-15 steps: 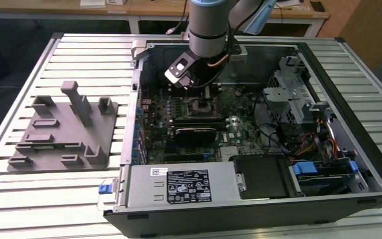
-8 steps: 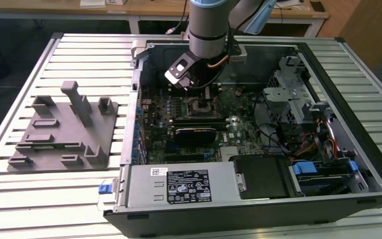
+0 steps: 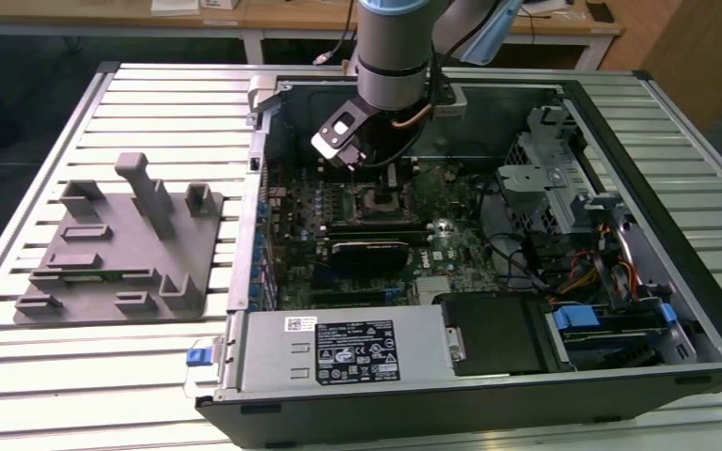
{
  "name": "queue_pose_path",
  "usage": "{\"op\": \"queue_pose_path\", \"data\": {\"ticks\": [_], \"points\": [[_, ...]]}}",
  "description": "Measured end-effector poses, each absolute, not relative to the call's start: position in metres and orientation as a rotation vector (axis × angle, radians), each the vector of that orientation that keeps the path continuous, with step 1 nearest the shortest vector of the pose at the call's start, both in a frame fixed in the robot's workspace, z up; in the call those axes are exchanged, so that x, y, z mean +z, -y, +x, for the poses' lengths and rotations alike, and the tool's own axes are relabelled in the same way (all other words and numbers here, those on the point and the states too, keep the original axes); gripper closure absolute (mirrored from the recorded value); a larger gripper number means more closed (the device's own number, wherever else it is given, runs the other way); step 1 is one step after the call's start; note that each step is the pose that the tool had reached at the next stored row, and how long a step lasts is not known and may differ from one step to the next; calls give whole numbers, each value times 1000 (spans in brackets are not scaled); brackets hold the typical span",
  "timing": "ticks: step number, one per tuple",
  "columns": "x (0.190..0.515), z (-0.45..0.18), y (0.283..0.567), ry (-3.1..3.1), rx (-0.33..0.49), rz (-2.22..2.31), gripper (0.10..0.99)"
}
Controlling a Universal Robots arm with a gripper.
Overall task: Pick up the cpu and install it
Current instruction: 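Place the cpu into insertion slot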
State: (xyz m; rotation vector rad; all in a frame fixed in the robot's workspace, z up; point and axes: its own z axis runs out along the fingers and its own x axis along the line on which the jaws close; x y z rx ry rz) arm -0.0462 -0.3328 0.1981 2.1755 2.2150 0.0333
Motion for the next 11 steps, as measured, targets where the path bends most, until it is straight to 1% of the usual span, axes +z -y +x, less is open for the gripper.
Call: {"op": "queue_pose_path", "data": {"ticks": [3, 11], "points": [[199, -46, 333, -2215, 35, 2176, 980], [227, -46, 333, -2215, 34, 2175, 980]]}}
